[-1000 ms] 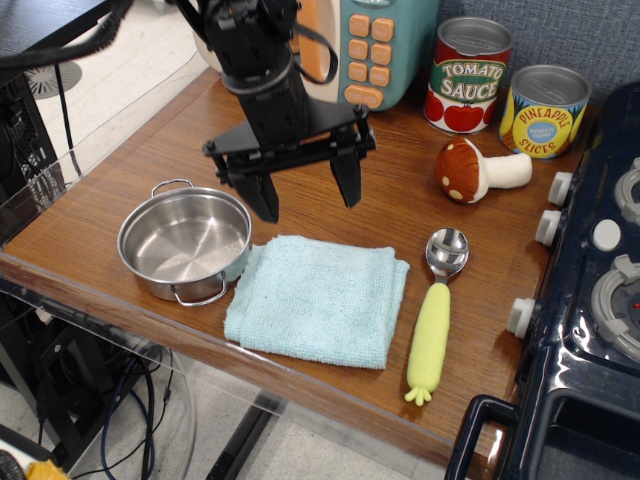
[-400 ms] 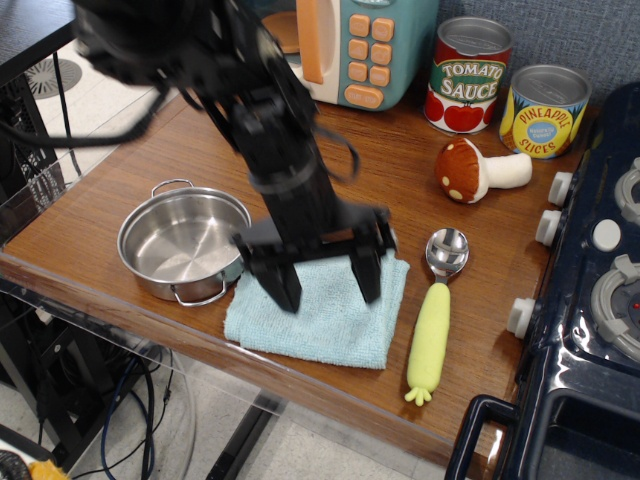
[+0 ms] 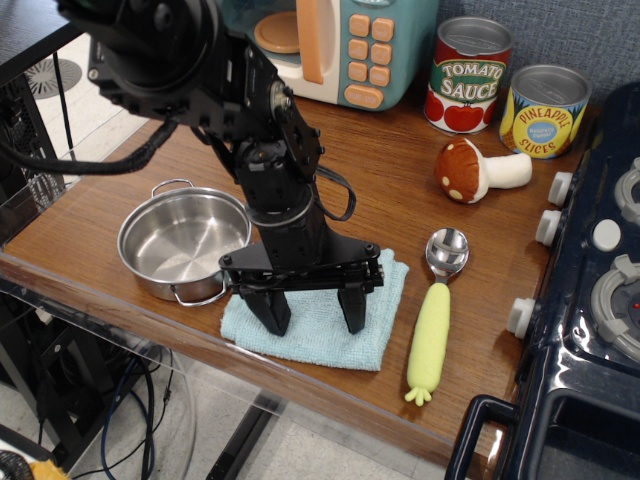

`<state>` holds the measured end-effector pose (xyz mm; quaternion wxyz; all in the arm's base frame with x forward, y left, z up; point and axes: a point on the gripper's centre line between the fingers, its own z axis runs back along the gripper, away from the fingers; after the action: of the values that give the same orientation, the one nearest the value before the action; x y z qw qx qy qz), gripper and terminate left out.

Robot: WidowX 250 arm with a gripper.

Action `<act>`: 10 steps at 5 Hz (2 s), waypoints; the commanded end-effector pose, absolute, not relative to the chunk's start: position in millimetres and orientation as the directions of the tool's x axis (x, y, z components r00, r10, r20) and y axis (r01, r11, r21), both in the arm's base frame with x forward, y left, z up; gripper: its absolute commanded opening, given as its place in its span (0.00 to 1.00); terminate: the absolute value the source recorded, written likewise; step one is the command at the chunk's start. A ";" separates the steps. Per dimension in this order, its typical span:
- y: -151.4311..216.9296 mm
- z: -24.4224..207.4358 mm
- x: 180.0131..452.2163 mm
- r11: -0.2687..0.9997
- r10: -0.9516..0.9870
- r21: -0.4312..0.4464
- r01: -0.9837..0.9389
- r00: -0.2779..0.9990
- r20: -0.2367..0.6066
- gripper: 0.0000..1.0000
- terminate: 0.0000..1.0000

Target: Move cloth to left edge of table in front of microwave.

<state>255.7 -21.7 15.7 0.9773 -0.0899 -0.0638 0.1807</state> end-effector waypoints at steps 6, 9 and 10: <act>53.6 3.0 385.6 0.815 0.577 -0.172 -0.554 0.802 0.152 1.00 0.00; 155.3 29.0 394.1 0.647 0.759 -0.168 -0.744 0.605 0.242 1.00 0.00; 177.8 31.6 387.0 0.587 0.794 -0.110 -0.802 0.545 0.268 1.00 0.00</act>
<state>399.2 162.2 17.6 0.8858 0.0098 -0.1319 0.4447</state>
